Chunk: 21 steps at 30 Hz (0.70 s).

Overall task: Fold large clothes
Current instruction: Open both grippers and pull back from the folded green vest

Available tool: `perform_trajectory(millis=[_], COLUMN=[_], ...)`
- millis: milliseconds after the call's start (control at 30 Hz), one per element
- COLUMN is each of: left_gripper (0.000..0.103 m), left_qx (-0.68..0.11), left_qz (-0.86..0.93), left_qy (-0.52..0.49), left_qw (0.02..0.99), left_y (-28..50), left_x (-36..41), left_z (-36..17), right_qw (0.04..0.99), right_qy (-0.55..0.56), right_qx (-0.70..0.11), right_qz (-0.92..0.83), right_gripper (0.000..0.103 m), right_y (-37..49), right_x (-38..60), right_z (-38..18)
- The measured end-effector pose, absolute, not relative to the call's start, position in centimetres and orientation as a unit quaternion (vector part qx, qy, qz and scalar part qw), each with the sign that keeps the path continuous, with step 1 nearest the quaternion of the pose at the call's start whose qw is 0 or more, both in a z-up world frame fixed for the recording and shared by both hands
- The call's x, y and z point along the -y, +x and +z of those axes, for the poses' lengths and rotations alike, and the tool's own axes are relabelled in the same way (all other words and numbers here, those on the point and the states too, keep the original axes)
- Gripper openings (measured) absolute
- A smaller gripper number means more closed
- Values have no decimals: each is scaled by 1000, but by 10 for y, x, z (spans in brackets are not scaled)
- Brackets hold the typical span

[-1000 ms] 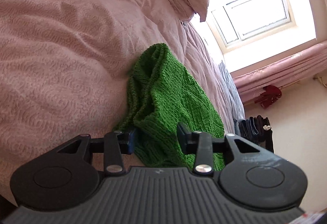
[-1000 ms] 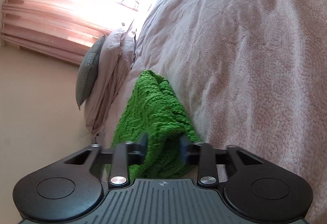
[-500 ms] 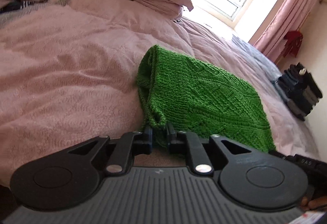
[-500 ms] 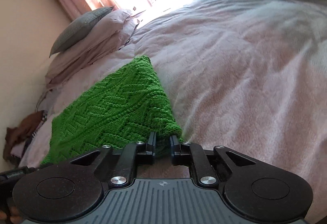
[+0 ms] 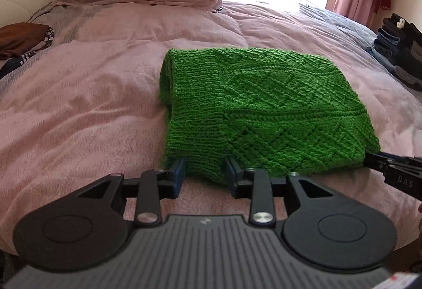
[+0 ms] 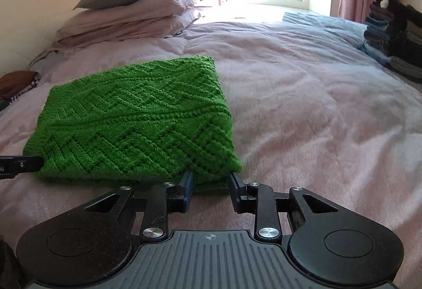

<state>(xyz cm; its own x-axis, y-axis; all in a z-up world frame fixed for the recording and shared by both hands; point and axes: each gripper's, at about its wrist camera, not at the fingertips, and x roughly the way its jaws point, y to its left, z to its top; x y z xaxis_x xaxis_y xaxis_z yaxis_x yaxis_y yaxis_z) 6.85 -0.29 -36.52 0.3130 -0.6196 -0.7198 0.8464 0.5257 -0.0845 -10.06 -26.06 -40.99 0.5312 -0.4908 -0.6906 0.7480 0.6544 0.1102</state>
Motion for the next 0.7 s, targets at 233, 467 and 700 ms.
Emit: perform_trajectory(millis=[233,467,700], left_gripper=[51,63,64], left_qx=[-366,-341,-337], left_qz=[-464,-476,-491], left_qy=[174,201,201], left_qw=[788,785,778], left_y=[45,15,8], left_x=[-17,-41,-54], left_z=[-343,-320,-313], right_qw=[858,867,869], right_qy=[229,219,216], right_qx=[-291,-279,-278], right_qz=[-355,-350,-347], right_gripper=[59,60,61], right_y=[-124,-133,-135], right_x=[228,197,183], right_z=[-387,-364,-357])
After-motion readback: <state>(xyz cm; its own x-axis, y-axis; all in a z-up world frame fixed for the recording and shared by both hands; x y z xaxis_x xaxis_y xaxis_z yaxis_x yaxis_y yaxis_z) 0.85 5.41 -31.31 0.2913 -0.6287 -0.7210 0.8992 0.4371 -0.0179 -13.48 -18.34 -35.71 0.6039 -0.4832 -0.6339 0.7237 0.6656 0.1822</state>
